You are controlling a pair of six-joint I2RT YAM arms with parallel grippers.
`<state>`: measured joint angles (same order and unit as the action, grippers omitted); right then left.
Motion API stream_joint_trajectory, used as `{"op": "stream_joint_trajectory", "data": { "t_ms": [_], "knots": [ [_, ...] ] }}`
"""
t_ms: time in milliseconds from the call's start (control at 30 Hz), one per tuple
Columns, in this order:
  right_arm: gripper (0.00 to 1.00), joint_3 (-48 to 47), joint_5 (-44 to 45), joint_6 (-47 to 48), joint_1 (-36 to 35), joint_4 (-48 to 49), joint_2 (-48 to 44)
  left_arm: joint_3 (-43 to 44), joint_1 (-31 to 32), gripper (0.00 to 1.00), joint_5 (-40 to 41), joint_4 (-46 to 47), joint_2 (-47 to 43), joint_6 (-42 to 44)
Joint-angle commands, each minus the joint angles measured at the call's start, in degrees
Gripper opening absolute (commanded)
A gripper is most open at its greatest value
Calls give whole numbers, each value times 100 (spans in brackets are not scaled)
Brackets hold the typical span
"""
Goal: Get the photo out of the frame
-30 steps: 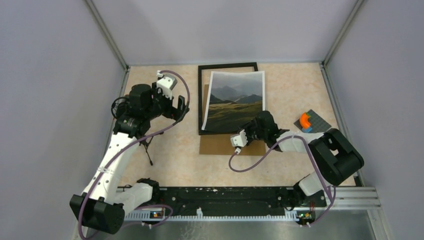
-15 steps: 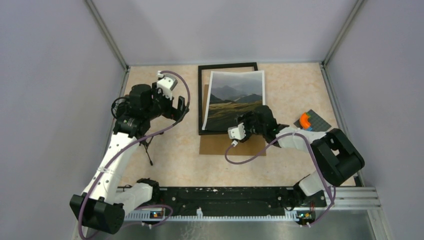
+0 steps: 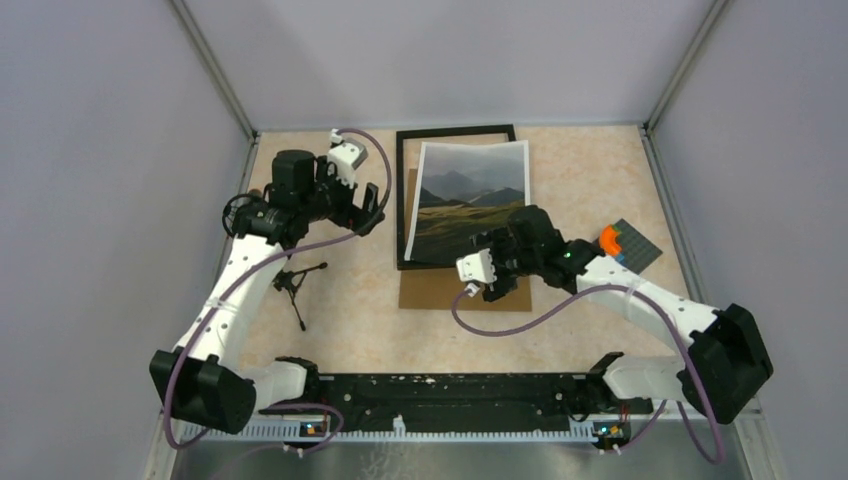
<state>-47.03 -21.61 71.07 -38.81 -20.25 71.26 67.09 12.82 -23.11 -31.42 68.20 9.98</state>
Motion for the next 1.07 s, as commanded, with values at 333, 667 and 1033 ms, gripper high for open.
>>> {"op": "stream_joint_trajectory", "data": {
  "t_ms": [333, 667, 1033],
  "knots": [
    [90, -3092, -1248, -4837, 2275, -634, 69, 2378, -20, 99, 118, -651, 1458, 426],
    [92, -2453, -1598, -6348, 4859, -52, 546, 2021, -59, 99, 688, 355, 2391, -541],
    [92, -1730, -1693, -6357, 5805, -163, 790, 1862, -120, 99, 507, 328, 2574, -701]
  ]
}}
